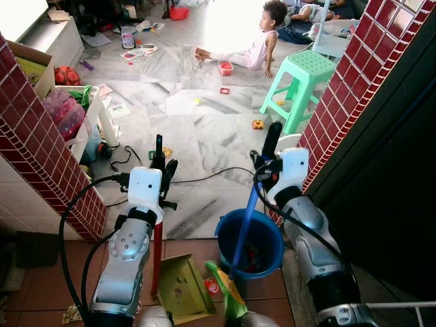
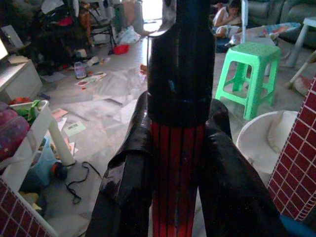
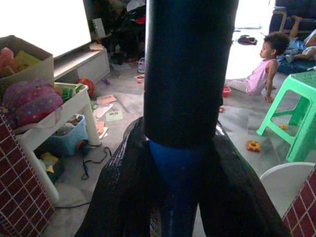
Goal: Sweep floor
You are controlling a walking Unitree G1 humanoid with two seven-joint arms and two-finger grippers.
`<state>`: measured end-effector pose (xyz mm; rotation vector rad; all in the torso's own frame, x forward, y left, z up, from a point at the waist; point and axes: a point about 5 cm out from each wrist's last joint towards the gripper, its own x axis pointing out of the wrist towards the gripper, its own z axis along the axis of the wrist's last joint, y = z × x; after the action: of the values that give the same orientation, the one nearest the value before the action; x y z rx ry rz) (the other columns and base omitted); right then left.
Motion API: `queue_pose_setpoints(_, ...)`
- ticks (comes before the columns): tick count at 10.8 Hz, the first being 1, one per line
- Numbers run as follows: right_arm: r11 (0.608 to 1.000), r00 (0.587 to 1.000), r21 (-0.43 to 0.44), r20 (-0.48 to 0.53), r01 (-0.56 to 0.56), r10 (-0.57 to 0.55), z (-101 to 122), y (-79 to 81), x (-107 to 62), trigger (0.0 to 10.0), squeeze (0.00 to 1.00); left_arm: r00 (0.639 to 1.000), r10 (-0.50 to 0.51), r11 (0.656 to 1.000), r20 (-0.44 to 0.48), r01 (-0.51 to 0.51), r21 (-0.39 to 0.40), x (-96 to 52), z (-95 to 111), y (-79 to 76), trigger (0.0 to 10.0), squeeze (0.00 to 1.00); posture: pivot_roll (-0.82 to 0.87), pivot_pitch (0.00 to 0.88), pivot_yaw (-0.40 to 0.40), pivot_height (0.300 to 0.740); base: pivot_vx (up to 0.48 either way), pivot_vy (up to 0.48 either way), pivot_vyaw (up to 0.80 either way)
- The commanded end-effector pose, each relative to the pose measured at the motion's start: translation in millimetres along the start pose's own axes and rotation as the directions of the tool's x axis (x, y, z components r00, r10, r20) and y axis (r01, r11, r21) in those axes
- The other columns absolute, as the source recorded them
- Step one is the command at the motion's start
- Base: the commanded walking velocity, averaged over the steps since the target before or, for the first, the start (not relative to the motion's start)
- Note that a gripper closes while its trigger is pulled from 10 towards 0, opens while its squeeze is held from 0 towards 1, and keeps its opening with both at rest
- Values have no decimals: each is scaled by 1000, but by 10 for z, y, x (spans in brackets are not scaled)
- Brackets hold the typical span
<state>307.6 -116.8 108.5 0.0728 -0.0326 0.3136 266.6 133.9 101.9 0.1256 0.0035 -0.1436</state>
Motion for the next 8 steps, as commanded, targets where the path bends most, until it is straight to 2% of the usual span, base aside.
queue_pose_setpoints(1, 1000, 1000, -29, -4, 2, -2, 16, -24, -15, 10000, 0, 998, -16, 1000, 59, 16, 9, 28, 126, -30, 10000, 0, 22, 29, -61, 740, -270, 0, 0)
queue_pose_setpoints(8, 998, 999, -38, 2, 47, -47, 32, -74, -4, 10000, 0, 998, -20, 1000, 65, 20, 9, 47, 157, -21, 10000, 0, 27, 31, -52, 740, -277, 0, 0)
